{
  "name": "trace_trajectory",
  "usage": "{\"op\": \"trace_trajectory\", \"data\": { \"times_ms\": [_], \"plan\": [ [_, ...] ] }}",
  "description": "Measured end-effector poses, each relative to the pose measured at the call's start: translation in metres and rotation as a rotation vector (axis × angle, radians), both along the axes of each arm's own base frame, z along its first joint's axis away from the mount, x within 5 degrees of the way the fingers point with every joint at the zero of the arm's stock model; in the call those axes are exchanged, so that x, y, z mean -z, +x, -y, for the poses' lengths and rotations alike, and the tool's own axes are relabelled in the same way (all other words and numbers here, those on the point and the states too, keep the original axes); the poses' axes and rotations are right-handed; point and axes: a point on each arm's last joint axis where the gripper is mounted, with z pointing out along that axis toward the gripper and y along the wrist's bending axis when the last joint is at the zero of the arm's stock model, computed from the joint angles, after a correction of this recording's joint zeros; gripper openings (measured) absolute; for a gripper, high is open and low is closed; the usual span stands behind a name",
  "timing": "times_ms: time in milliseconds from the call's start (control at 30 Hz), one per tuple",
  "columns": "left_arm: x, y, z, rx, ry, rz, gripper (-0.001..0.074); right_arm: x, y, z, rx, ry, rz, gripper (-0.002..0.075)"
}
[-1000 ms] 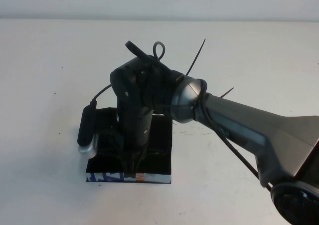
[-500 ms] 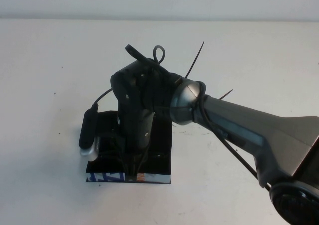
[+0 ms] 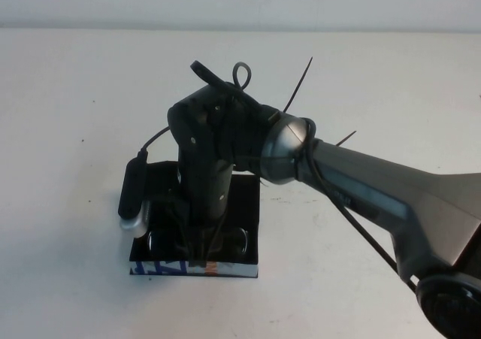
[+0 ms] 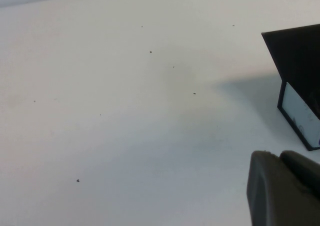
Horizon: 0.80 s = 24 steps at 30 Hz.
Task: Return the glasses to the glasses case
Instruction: Place the glasses in the glasses case
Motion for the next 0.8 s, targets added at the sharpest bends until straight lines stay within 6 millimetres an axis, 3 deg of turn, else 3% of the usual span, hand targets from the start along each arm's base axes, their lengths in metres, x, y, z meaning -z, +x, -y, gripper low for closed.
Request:
{"op": "trace_trajectory", "data": {
  "times_ms": [133,300,433,600,800],
  "plan": [
    [0.0,0.0,0.0,0.0,0.0,0.0,0.0,-0.019,-0.002,0.005,0.022,0.018,0.035,0.0384],
    [0.0,0.0,0.0,0.0,0.0,0.0,0.0,-0.065,-0.006,0.019,0.129,0.059,0.13,0.0372],
    [0.0,0.0,0.0,0.0,0.0,0.0,0.0,-0.094,-0.019,0.037,0.204,0.087,0.152,0.0253],
    [0.0,0.0,0.0,0.0,0.0,0.0,0.0,-0.11,-0.033,0.059,0.254,0.084,0.153,0.0037],
    [0.0,0.0,0.0,0.0,0.0,0.0,0.0,-0.112,-0.033,0.062,0.286,0.087,0.149,-0.0008]
  ]
}}
